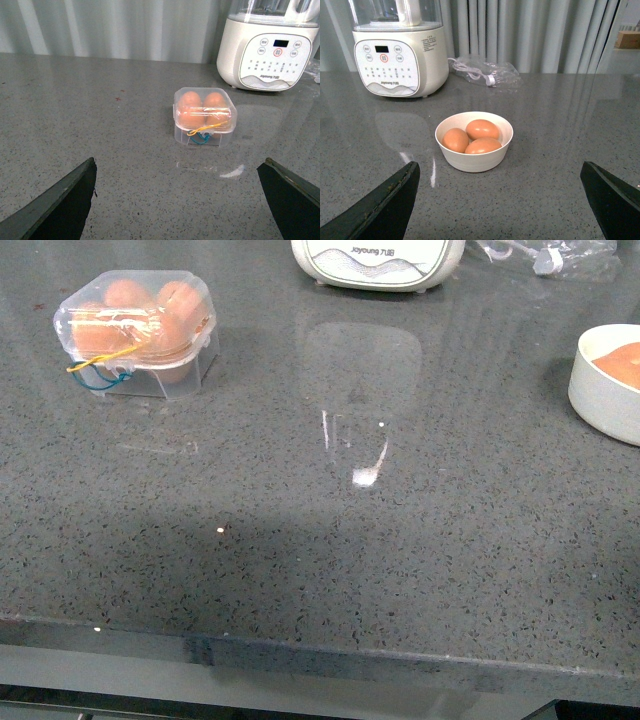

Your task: Put egg into box

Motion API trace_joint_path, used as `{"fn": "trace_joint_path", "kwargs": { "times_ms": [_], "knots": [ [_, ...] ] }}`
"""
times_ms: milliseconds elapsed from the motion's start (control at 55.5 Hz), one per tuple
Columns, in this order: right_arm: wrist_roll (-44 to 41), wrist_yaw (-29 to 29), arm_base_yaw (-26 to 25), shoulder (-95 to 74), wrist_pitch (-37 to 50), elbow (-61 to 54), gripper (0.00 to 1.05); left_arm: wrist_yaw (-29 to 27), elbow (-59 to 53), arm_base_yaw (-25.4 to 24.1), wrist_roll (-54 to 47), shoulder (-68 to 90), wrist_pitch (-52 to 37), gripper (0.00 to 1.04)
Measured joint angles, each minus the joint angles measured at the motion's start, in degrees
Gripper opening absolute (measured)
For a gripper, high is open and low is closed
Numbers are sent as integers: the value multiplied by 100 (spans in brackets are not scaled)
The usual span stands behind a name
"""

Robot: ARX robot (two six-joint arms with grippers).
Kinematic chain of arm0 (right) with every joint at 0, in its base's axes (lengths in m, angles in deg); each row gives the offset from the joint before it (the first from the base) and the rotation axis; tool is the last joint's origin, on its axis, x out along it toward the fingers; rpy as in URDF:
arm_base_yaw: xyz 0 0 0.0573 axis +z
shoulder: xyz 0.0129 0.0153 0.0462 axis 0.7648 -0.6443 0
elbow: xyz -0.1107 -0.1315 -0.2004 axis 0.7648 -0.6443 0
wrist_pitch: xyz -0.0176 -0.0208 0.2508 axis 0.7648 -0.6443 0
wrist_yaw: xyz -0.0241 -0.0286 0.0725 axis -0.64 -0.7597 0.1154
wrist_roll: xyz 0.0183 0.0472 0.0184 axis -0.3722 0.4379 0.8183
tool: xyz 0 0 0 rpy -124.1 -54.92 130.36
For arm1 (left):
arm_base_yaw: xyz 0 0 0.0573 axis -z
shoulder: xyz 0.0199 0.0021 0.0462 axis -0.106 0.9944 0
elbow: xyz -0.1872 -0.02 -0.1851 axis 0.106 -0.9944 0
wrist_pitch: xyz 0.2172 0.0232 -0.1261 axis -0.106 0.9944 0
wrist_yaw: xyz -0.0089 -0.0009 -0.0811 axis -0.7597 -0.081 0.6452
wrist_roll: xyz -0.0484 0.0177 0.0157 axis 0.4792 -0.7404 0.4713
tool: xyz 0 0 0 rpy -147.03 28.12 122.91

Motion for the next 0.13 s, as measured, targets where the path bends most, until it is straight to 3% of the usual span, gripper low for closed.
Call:
{"fn": "trace_joint_path", "kwargs": {
  "times_ms": [126],
  "knots": [
    [0,0,0,0,0,0,97,0,0,2,0,0,0,98]
  ]
}}
